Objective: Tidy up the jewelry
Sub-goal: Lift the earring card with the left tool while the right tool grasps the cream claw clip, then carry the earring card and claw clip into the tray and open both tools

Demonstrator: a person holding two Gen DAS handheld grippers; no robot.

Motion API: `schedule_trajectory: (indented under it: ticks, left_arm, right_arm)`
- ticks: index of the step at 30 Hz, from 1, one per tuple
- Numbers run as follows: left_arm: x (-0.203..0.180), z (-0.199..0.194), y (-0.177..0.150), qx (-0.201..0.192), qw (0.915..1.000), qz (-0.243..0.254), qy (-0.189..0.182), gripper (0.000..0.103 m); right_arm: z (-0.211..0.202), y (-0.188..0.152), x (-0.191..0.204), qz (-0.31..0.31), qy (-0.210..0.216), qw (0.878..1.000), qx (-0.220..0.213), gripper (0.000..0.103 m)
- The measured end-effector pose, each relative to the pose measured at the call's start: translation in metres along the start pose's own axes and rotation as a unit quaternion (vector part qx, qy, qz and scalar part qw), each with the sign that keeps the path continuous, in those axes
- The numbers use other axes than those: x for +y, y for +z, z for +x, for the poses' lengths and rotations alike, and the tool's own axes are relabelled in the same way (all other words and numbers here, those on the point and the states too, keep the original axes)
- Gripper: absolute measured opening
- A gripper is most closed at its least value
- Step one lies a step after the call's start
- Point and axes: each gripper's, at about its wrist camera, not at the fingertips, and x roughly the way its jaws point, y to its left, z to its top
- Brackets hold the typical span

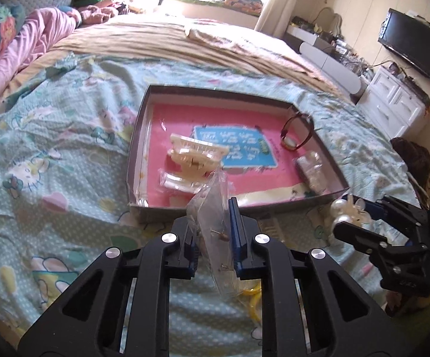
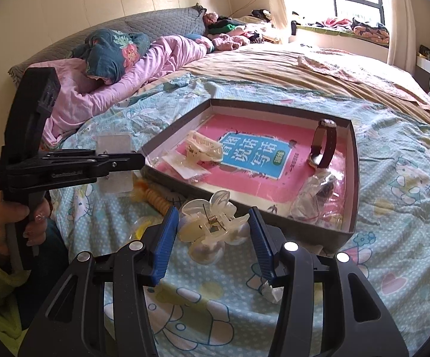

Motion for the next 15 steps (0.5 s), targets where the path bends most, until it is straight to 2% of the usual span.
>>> schedule_trajectory:
  ticks: [7, 15]
  left_arm:
    - [-0.006, -0.005, 0.018, -0.017, 0.9998, 0.008, 0.000, 0.010]
    - [-0.013, 0.007, 0.032, -0.015, 0.9997, 0.021, -0.002, 0.010]
  right_arm:
    - [-0.006, 0.016, -0.005, -0.003, -0.005, 1.000, -0.021, 0.047]
    - [-0.011, 0.031, -0.018, 0.002, -0.018, 0.999, -0.044, 0.047]
